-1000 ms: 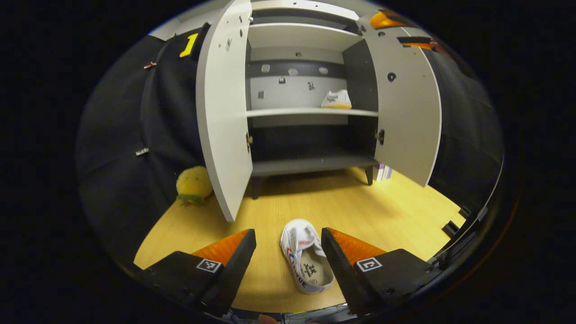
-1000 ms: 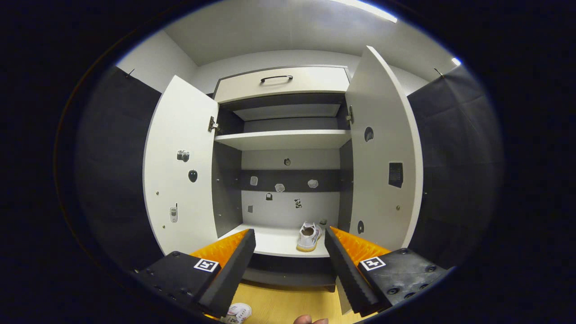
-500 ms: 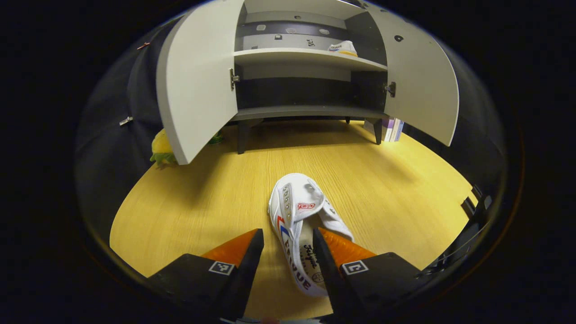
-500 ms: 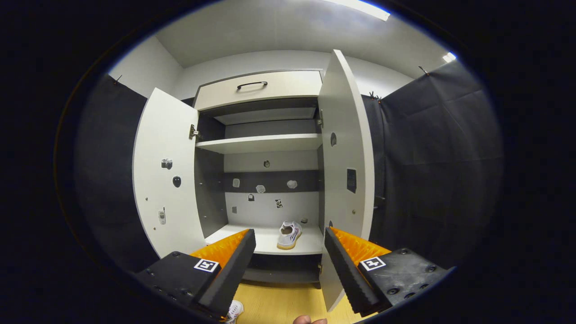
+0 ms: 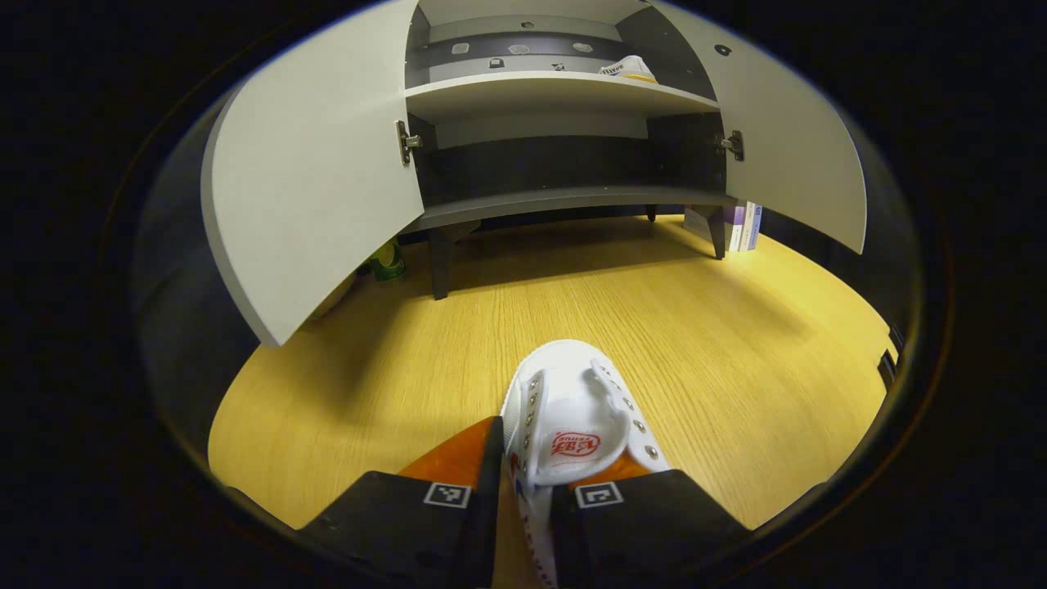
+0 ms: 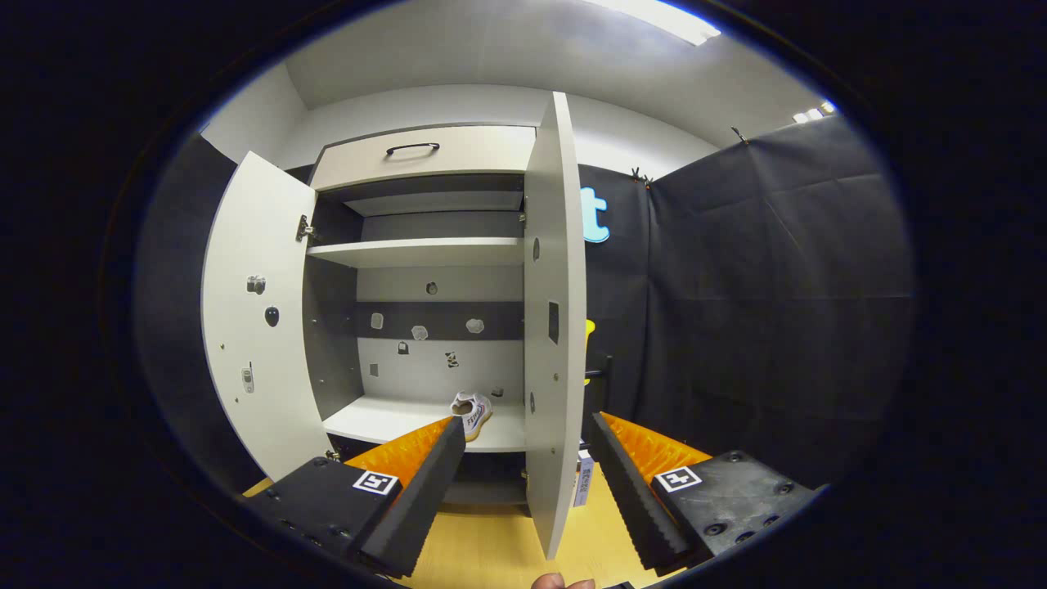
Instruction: Grab one shoe with the right hand and put it into the shoe cabinet, grab the other shoe with the left hand and put it into the shoe cabinet; then close the right door with the right hand and the left door with the left hand.
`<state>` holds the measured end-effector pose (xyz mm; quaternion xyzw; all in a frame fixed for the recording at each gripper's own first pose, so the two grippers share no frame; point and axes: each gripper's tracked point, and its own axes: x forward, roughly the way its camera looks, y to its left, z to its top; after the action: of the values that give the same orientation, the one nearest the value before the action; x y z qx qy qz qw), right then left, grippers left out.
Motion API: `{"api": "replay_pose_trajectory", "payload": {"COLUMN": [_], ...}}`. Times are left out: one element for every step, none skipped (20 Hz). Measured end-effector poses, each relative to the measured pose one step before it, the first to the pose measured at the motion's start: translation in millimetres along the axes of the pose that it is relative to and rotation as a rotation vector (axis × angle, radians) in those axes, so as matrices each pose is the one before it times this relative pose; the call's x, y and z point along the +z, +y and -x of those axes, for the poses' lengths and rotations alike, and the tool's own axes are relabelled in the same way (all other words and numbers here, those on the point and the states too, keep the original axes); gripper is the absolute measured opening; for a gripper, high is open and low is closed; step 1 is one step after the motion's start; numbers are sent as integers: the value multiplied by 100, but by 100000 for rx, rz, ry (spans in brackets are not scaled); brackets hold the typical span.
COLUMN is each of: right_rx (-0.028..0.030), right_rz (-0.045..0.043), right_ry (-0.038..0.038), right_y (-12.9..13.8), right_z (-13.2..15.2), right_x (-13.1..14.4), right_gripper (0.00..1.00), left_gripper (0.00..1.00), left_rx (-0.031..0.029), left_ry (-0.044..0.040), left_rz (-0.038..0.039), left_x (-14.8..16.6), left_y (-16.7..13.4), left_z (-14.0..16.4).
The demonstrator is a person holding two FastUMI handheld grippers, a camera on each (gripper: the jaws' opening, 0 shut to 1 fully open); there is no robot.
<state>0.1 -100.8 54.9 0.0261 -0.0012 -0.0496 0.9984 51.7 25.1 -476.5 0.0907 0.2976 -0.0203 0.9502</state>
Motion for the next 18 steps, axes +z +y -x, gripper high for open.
{"api": "replay_pose_trajectory", "payload": {"right_rx": [-859,-636,-468,-258,-264,92,81,212,322,353,377,257,238,-4,301,377,649,953], "right_rz": [15,-372,-663,-467,-46,317,191,-256,-727,-936,-1042,-1032,-1032,-1054,-1230,-1249,-1415,-1475], "right_ry": [144,567,502,60,-129,34,-32,146,-131,746,973,1207,952,839,952,652,681,1024], "right_y": [-210,-351,-261,-207,-158,-177,-226,-190,-244,-228,-281,-362,-379,-480,-424,-373,-339,-235], "right_z": [-46,2,27,-65,-17,45,44,39,-7,47,-98,34,-134,-146,-140,-195,-180,-186], "right_x": [24,-222,-149,-65,-15,-21,-16,12,119,-113,-276,-322,-264,-275,-295,-151,-164,-234], "right_gripper": [98,98,98,98,98,98,98,98,98,98,98,98,98,98,98,98,98,97], "left_gripper": [20,16,12,12,10,9,9,8,8,8,8,8,8,8,8,9,9,9], "left_rx": [414,-287,-899,-1363,-1574,-1200,437,1055,565,-92,-241,293,741,1158,1411,1973,2335,2062], "left_ry": [1452,1358,2034,2003,2117,2763,1693,303,-624,-815,-675,-877,-1206,-1254,-1053,-1423,-2133,-2003], "left_rz": [-1324,-26,1371,2424,3297,2612,1710,870,806,1631,2089,1795,1317,692,449,699,270,109], "left_x": [-236,-41,-36,110,195,-79,202,256,589,564,736,837,959,1036,1127,1375,1706,1814], "left_y": [223,27,18,231,102,155,190,256,75,-99,-223,-177,-193,-252,-198,-138,-135,-164], "left_z": [-29,81,-36,-23,3,229,404,593,829,984,1017,1070,1165,1159,1046,1139,1081,1152]}}
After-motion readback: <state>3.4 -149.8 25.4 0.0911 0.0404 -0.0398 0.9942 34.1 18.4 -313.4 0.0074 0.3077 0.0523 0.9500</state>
